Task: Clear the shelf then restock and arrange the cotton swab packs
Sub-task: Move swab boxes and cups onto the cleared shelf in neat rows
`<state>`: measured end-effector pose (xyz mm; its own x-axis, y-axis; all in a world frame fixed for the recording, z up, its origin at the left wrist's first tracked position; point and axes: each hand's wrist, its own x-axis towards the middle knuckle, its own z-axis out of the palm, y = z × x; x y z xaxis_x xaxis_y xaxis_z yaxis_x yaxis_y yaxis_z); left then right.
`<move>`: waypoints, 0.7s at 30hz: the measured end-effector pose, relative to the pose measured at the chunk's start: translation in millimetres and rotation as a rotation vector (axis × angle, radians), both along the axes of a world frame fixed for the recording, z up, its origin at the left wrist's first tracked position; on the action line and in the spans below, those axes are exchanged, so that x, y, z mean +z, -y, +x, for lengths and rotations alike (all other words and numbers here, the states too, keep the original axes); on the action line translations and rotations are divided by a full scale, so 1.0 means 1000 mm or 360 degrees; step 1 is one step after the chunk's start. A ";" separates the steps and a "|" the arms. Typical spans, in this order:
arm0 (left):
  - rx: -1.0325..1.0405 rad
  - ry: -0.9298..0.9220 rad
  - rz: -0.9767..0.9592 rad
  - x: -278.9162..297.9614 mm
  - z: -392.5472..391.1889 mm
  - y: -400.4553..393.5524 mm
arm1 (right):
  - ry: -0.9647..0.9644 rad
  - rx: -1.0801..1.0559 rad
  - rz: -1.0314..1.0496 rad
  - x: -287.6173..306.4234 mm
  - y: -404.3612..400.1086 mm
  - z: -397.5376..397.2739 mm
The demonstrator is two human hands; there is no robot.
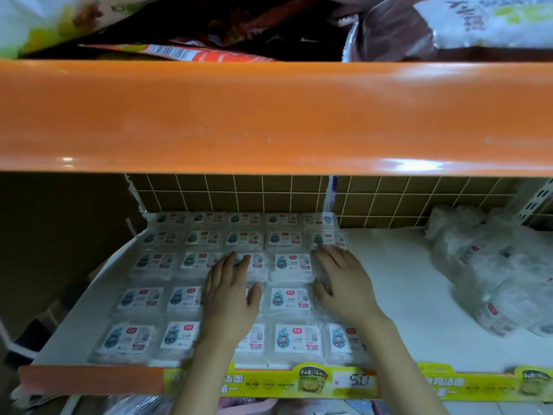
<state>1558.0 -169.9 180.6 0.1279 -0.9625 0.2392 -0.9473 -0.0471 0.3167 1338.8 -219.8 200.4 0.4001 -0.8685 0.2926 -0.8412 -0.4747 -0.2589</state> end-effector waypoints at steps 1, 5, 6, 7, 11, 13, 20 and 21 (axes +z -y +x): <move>0.0003 -0.0002 -0.0004 0.000 0.000 0.000 | -0.0002 0.0016 -0.0001 -0.001 -0.002 -0.001; -0.0014 -0.0004 -0.0034 0.003 -0.001 -0.001 | 0.0195 -0.0005 0.0102 0.007 -0.005 -0.007; -0.0012 -0.0014 -0.0039 0.003 -0.001 -0.001 | 0.0202 -0.0054 0.0087 0.008 -0.006 -0.008; -0.0004 -0.0026 -0.0034 0.004 -0.002 -0.001 | 0.0188 -0.0119 0.0060 0.007 -0.008 -0.009; -0.0001 -0.0021 -0.0027 0.003 -0.001 -0.002 | 0.0195 -0.0303 0.0030 0.000 -0.021 -0.017; -0.0010 -0.0006 -0.0025 0.004 -0.001 -0.002 | 0.0200 -0.0325 0.0045 -0.004 -0.026 -0.019; -0.0049 -0.0048 -0.0047 0.004 0.000 -0.003 | 0.0134 -0.0355 0.0130 -0.006 -0.026 -0.013; -0.0054 -0.0054 -0.0060 0.004 0.000 -0.003 | 0.0133 -0.0354 0.0123 -0.005 -0.026 -0.014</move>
<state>1558.1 -166.8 184.7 0.1039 -0.9568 0.2714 -0.9368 -0.0025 0.3499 1325.2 -194.0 195.1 0.1738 -0.9536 0.2460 -0.8970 -0.2564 -0.3601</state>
